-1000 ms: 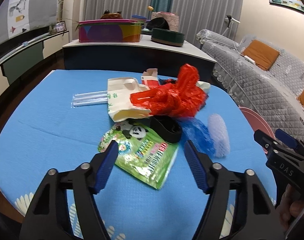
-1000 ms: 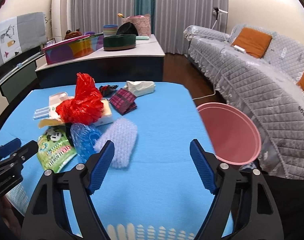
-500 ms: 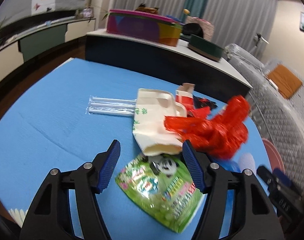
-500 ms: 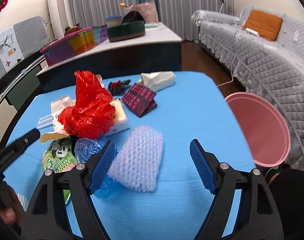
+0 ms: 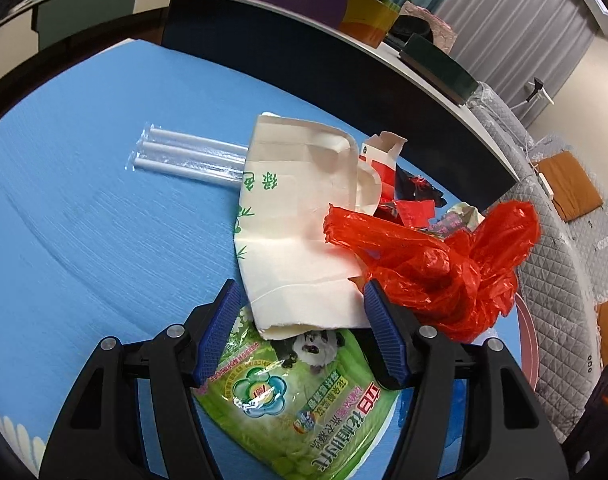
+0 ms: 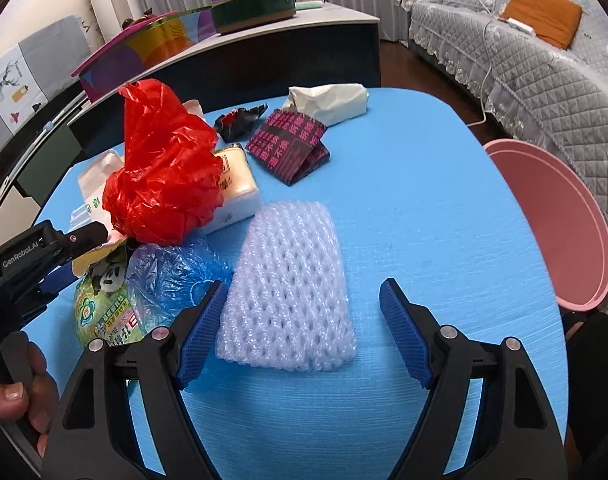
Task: Collect trash
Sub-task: 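Grasp the white bubble-wrap netting with the right tool while the left tool grasps the white paper bag, then lift the bubble-wrap and paper bag and carry both tools over the pink bucket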
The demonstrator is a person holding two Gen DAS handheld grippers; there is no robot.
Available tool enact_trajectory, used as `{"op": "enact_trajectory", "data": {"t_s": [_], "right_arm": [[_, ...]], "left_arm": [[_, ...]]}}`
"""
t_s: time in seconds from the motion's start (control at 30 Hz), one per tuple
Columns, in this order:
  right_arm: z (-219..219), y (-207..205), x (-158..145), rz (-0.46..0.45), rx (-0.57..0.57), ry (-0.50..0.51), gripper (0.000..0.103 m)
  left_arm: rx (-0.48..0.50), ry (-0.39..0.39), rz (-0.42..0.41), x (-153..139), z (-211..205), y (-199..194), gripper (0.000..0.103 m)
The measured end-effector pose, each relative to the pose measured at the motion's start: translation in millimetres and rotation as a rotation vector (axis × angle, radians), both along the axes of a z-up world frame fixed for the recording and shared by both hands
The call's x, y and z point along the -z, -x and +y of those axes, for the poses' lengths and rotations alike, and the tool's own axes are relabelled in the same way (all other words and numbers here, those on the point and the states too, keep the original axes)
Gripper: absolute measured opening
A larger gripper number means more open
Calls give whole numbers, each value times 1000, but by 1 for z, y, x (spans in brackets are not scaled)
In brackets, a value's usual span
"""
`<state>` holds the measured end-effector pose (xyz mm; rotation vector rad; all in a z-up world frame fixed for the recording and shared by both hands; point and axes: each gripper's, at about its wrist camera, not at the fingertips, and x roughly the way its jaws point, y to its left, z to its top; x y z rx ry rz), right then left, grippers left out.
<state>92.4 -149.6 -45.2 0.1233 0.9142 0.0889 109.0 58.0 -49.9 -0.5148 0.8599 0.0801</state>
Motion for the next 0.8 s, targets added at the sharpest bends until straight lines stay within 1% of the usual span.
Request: {"op": "enact_trajectory", "data": {"t_s": [0.07,0.13,0.2,0.23,0.27,0.3,0.37,0.4,0.47,0.53,0.7,0.8], "right_arm": [[1,-1,1,5,-8,1,72],[2,-1,1,6,-17,-1,67],[4,-1,2,11,-28,-1,58],[4,0,2,11,-31,-1,55],[4,-1,2,13,-35,0,50],[5,-1,2,13,-38,1,45],[5,0,2,10,-40,6,37],[5,0,1,8,-41,7,32],[5,1,-2,-3,-43,10,27],[5,2,-5,-16,-44,13,23],[4,6,-11,-40,-41,29,16],[3,9,-18,-72,-37,42,13]], "left_arm": [[-11,11,8,2,1,0,62],[-18,14,21,4,4,-3,62],[-20,16,38,8,4,-4,62],[-19,12,34,7,4,-3,62],[-15,6,34,6,4,-3,62],[-10,2,28,5,3,-3,59],[-7,-6,17,2,3,-2,47],[-7,-11,14,1,4,-2,38],[-5,-20,-1,-3,5,0,33],[-1,-33,-21,-7,5,1,26],[8,-61,-79,-21,5,6,20],[23,-81,-114,-30,4,12,16]]}}
